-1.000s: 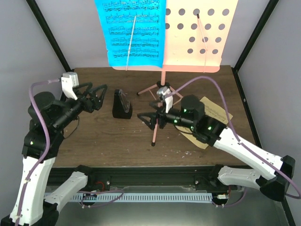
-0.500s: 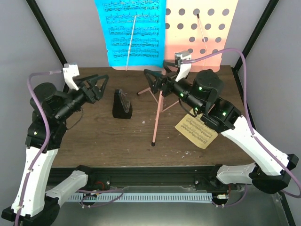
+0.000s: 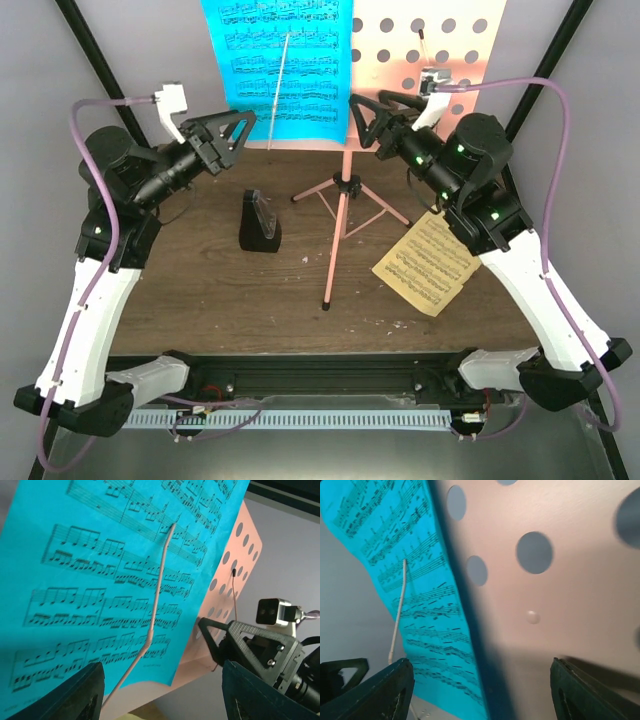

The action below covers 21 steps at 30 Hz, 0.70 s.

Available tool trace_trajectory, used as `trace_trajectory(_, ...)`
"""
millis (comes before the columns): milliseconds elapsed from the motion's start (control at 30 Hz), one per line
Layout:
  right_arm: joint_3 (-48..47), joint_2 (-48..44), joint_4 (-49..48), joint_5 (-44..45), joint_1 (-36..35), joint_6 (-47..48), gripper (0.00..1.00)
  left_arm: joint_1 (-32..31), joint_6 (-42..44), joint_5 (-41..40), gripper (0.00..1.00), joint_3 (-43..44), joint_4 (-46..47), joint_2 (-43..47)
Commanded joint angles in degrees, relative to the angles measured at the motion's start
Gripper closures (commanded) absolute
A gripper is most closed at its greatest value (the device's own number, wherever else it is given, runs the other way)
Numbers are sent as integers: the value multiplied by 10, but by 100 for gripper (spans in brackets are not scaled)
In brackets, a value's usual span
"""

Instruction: Pack up the instrument practice props

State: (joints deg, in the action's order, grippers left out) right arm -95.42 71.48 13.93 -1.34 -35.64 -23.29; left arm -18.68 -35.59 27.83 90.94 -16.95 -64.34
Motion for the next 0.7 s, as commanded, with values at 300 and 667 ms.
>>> trace_trajectory(300,-84,70,-63,-88,6,-14,36,-43,9,4,43,82,48,-74)
trace_trajectory(667,-123,107,-68,-88,6,-10,48,-56,18,-10,49,121,42,-123)
